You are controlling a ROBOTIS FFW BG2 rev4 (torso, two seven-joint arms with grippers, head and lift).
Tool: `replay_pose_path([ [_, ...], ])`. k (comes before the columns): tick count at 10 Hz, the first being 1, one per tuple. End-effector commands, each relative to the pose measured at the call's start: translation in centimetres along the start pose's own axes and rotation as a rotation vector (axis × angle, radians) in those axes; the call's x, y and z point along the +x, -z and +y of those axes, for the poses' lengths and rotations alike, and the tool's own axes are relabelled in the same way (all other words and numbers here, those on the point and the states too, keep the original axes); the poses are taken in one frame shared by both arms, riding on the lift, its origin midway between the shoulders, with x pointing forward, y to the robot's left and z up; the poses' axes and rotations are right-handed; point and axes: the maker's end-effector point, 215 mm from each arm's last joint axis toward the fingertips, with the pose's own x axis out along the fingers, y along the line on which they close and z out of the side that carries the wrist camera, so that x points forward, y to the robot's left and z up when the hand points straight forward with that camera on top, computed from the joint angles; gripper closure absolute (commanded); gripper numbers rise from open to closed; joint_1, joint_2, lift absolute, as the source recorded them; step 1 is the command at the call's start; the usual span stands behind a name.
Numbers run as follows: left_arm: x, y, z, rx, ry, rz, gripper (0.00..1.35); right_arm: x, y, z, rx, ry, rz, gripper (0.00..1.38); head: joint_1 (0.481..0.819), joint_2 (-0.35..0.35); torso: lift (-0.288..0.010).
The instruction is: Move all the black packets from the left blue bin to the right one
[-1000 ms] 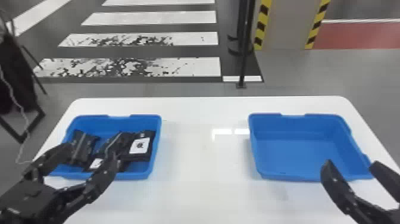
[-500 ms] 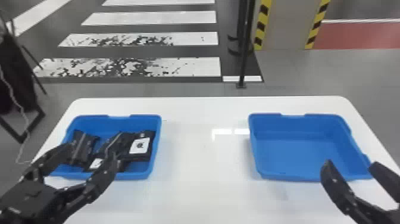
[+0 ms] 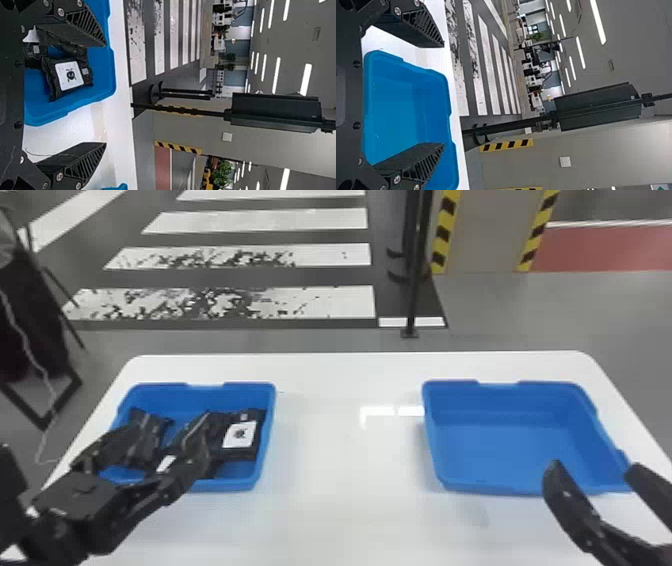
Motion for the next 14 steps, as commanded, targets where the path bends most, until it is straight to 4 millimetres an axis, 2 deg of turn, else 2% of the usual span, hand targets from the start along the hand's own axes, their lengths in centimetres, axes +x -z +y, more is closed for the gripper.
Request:
replay_pose_path([
  [1,1.8,1.1,1.3,-0.021,0.000,0.029,0.17,0.1,0.3,0.0,0.006,-0.001,0.003,0.14,0.695,0.074,-0.139],
  [3,4.6,1.7,2.8,-0.031,0.020,0.055,0.18,0.3,0.4,0.3,0.010,-0.011,0.005,0.14,0.695,0.085,-0.139],
  [6,7.5,2.8,5.4,-0.057,-0.006,0.136,0.17,0.7,1.2,0.7,0.020,-0.026,0.016,0.15,0.695,0.104,-0.139],
  [9,10.1,5.7,7.4,-0.113,0.009,0.292,0.18,1.0,1.6,1.0,0.031,-0.037,0.022,0.15,0.695,0.133,-0.139],
  [10,11.0,6.3,7.2,-0.122,0.029,0.326,0.18,1.0,1.8,1.1,0.035,-0.040,0.024,0.15,0.695,0.139,-0.139],
  [13,13.2,8.1,8.8,-0.166,0.042,0.429,0.18,1.2,1.9,1.2,0.037,-0.047,0.023,0.15,0.695,0.142,-0.139],
  [14,14.1,9.0,8.0,-0.180,0.076,0.470,0.18,1.4,2.0,1.3,0.039,-0.051,0.023,0.15,0.695,0.145,-0.139],
])
